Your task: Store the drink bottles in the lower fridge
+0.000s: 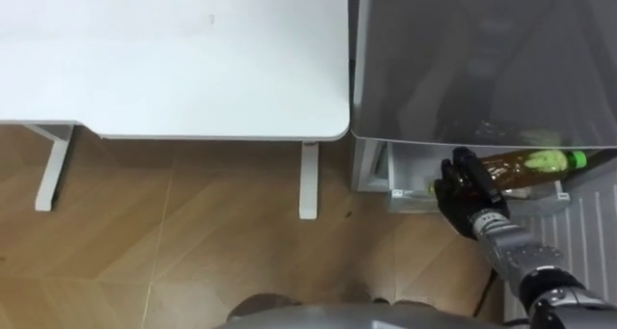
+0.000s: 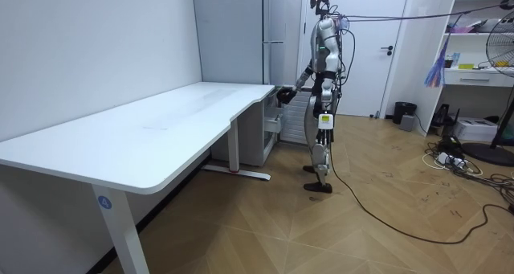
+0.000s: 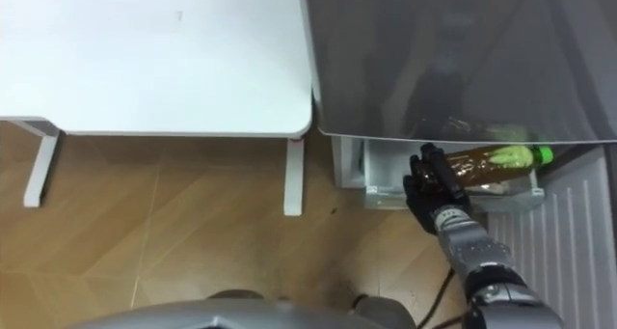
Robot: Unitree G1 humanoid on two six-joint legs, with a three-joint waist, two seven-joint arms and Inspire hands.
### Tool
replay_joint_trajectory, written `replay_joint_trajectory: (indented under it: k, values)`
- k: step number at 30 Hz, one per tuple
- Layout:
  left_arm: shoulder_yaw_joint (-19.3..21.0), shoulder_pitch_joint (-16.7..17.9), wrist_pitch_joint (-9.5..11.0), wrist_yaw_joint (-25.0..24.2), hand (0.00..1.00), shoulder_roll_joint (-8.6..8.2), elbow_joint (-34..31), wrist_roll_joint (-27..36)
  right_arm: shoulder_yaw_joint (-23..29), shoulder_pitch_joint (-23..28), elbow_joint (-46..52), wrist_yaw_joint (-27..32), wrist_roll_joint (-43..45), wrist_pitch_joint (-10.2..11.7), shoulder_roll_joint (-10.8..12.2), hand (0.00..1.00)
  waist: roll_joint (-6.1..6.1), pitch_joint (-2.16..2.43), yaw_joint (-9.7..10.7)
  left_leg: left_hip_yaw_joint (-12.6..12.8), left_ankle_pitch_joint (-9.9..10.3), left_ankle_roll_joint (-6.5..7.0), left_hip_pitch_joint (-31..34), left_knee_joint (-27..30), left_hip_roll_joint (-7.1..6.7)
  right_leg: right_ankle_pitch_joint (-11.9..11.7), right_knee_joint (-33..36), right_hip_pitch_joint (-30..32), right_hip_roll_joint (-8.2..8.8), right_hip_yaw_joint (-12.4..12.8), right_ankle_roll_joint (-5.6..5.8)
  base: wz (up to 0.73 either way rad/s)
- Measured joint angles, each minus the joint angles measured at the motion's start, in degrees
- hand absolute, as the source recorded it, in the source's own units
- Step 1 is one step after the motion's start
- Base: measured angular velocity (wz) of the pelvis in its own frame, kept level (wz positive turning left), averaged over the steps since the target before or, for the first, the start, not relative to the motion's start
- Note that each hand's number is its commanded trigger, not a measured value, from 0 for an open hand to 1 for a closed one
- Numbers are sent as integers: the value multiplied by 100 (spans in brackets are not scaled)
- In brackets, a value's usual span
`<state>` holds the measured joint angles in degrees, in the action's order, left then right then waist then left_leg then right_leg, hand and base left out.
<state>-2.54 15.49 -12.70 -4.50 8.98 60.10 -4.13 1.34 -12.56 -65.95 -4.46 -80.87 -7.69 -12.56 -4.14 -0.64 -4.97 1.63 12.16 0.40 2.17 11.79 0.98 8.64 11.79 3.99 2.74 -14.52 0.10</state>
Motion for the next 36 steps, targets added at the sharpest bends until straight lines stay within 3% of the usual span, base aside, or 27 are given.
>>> replay_joint_trajectory:
  k: [5, 15, 16, 18, 19, 24, 36]
  values:
    - [3, 10, -4, -98, 0, 133, 27, -3, 8, -219, -213, 18, 246, -4, -108, 100, -41, -3, -38, -27, -67, 5, 138, -12, -29, -4, 10, 109, 40, -89, -6, 11]
    - [1, 26, 9, -102, 0, 141, 66, 12, 356, -324, -344, 83, 232, 0, -183, 100, -90, -9, -42, -46, -117, 25, 275, 3, -72, 28, 127, 230, 110, -144, 7, 6]
    - [2, 20, 12, -95, 0, 141, 65, 12, 356, -325, -346, 86, 232, 0, -198, 87, -93, -7, -48, -46, -120, 27, 283, 3, -74, 29, 138, 242, 114, -144, 7, 0]
    - [-1, -24, 16, -90, 0, 141, 62, 14, 356, -352, -348, 86, 228, 2, -251, 42, -114, -29, -119, -44, -133, 30, 328, 11, -81, 36, 191, 310, 131, -145, 4, 0]
    - [-1, -39, 15, -90, 0, 142, 59, 14, 356, -355, -351, 86, 226, 2, -262, 0, -116, -34, -130, -43, -142, 31, 334, 11, -82, 36, 192, 314, 136, -147, 3, 0]
    - [-1, -119, 15, -96, 0, 144, 58, 16, 356, -482, -467, 82, 226, -1, -307, 0, -148, -32, -159, -39, -155, 30, 482, 99, -89, 55, 219, 396, 178, -286, -7, 9]
    - [-71, -130, 16, -96, 0, 143, 62, 20, 341, -737, -748, 1, 258, -11, -424, 0, -186, -39, -176, -48, -174, 33, 547, 106, -94, 85, 310, 474, 216, -313, -3, 1]
